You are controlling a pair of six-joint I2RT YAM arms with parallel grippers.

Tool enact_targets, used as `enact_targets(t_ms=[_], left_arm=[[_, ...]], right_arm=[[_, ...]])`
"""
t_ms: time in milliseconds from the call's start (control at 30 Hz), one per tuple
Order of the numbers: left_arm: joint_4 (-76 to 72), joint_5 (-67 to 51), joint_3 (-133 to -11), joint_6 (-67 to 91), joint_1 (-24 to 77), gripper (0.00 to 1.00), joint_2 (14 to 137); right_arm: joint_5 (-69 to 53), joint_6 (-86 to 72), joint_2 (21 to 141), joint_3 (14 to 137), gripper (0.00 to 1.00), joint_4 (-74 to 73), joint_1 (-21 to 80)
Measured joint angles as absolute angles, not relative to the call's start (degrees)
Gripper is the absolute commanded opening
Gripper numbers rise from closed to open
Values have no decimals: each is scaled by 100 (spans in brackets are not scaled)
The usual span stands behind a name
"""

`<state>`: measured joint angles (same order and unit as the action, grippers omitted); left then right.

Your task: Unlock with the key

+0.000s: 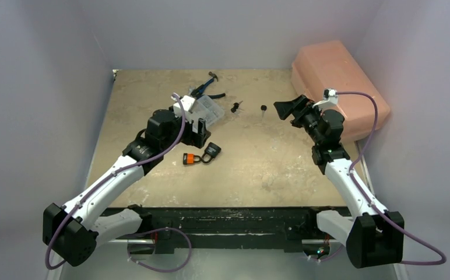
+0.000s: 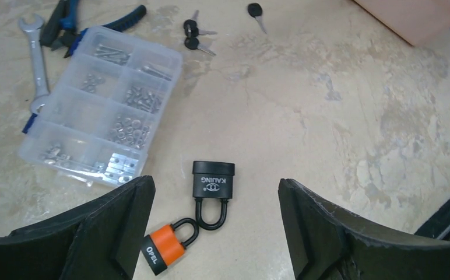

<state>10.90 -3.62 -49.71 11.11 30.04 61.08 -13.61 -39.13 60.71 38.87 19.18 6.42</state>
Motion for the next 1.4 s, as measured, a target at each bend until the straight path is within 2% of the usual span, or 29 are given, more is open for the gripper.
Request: enact_targets(t_ms=[267,533,900,1233,1400], left_arm=[[1186,-355,-4971,1083,3328,81,6193],[1232,-207,-4971,1063,3374,81,6191],[1291,54,-4971,1063,3389,79,6097],[1302,390,-4971,987,3389,75,5881],[1302,707,-4969,934,3389,73,5712]], right_arm=[[-950,-4027,6073,3916,99,1057,642],[-1127,-3524,6038,4001,99,954,637],[-1153,-2534,7109,6160,99,-832,703],[-143,-2311,8595,7144,99,-1859,2528],[-78,-2045,9286,7520,91,-2191,3181]])
